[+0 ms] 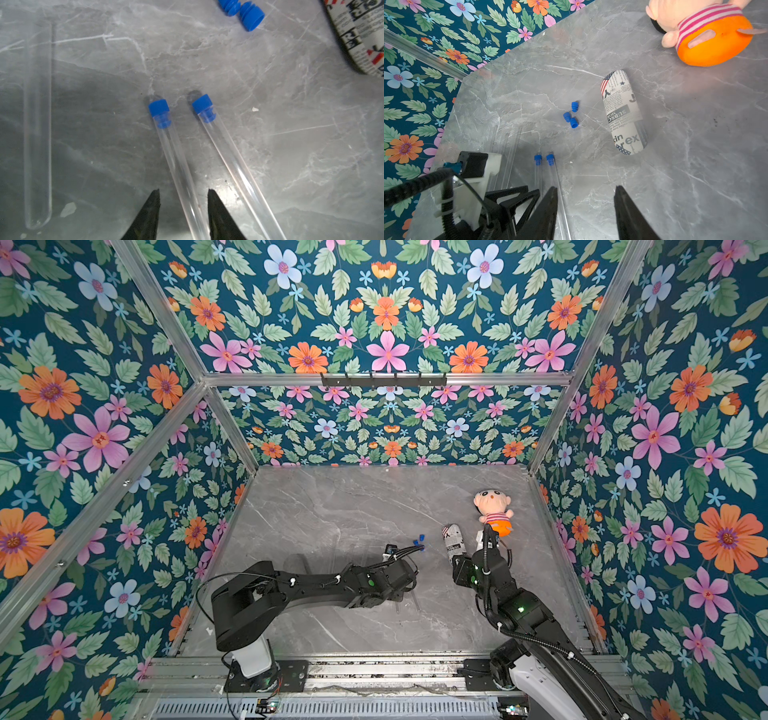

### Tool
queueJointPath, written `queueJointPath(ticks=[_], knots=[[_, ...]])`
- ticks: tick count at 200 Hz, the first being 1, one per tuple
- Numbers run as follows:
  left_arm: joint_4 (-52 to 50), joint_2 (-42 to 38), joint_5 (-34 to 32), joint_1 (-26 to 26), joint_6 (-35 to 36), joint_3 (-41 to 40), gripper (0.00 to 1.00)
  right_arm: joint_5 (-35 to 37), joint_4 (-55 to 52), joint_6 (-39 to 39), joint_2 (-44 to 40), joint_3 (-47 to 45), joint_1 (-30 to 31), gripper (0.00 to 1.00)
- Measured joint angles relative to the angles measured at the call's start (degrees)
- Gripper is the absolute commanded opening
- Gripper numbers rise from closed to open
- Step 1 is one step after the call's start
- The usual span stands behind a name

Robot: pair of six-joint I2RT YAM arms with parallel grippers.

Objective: Remove stoppers from test tubes
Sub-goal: Pick up the test tube at the center of the board.

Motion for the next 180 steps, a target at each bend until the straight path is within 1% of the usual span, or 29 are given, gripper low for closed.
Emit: queueJointPath(ticks=[65,90,128,180], knots=[[-3.5,3.0,-1.1,0.0,0.2,2.2,0.39,0.0,0.4,0.2,0.3,-0.9,0.0,0.47],[-4.8,3.4,-1.6,0.0,0.3,2.2,0.36,0.0,0.5,0.2,0.7,-1.1,0.0,0.47],[-5.2,3.2,-2.1,0.1,0.9,1.8,0.26,-0.1,0.6,0.3,1.2,-1.1,0.0,0.47],[-6.9,0.5,-2.3,1.5,1.3,-1.1,0.12,-0.2,1.4,0.4,1.7,-1.1,0.0,0.47]])
